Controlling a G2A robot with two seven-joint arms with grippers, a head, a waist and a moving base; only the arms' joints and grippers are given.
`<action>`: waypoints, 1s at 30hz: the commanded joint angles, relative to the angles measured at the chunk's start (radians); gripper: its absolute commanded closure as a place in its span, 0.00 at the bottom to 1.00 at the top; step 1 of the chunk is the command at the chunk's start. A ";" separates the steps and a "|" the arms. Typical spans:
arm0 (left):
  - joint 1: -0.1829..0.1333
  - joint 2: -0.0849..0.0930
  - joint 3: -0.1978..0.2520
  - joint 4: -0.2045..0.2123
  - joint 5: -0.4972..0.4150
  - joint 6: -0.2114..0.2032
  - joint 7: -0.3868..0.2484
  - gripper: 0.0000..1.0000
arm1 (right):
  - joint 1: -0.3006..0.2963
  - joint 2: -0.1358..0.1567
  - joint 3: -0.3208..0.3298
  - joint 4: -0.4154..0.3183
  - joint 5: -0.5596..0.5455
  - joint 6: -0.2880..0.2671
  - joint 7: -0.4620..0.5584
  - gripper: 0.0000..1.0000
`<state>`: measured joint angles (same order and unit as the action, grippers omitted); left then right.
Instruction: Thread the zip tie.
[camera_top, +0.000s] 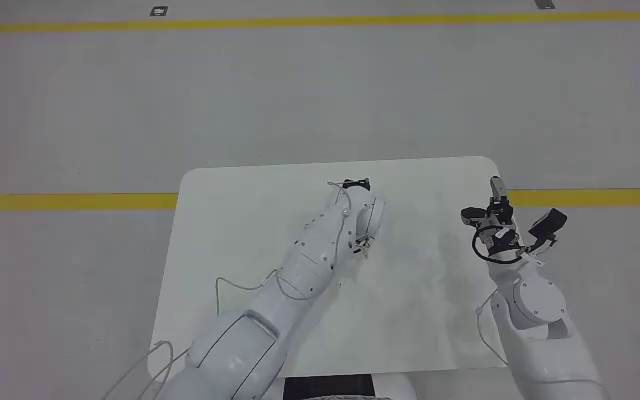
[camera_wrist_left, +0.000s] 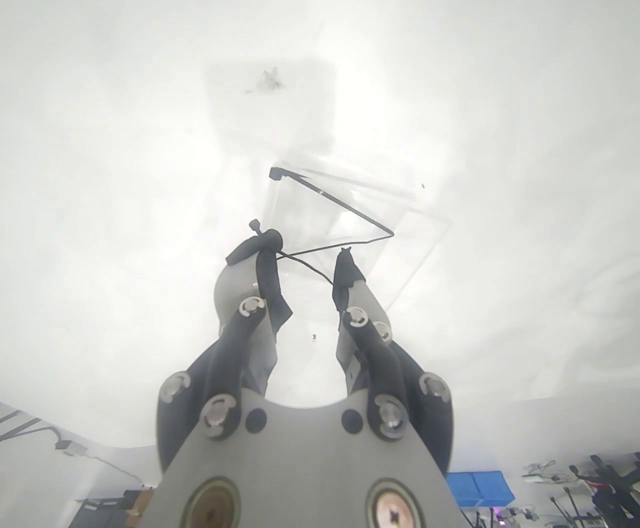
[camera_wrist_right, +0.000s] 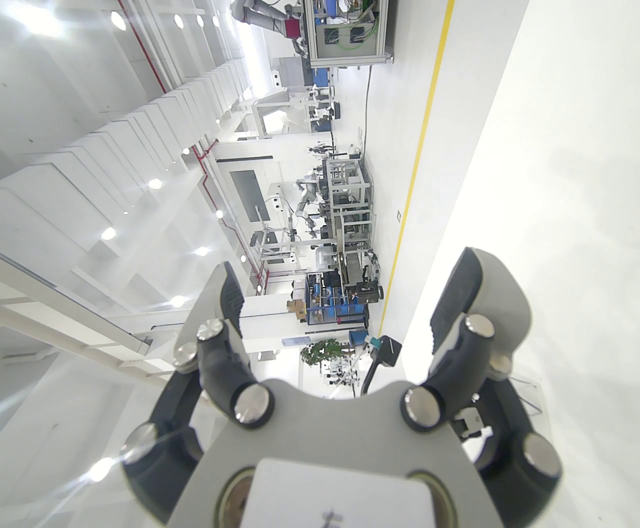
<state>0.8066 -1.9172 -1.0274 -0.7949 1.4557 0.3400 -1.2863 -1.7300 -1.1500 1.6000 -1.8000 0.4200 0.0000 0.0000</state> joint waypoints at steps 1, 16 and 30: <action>0.003 0.001 0.000 -0.007 0.002 0.000 -0.002 0.75 | 0.000 0.000 0.000 0.000 0.000 0.000 0.000 0.00; 0.006 0.004 0.013 -0.019 0.018 0.000 -0.058 0.71 | 0.000 0.000 0.000 0.000 0.000 0.000 0.000 0.00; -0.029 -0.009 -0.002 0.066 -0.001 0.000 0.012 0.75 | 0.000 0.000 0.000 0.000 0.000 0.000 0.000 0.00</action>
<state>0.7803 -1.9254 -1.0308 -0.7352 1.4575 0.3400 -1.2794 -1.7300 -1.1500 1.6000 -1.8000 0.4200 0.0000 0.0000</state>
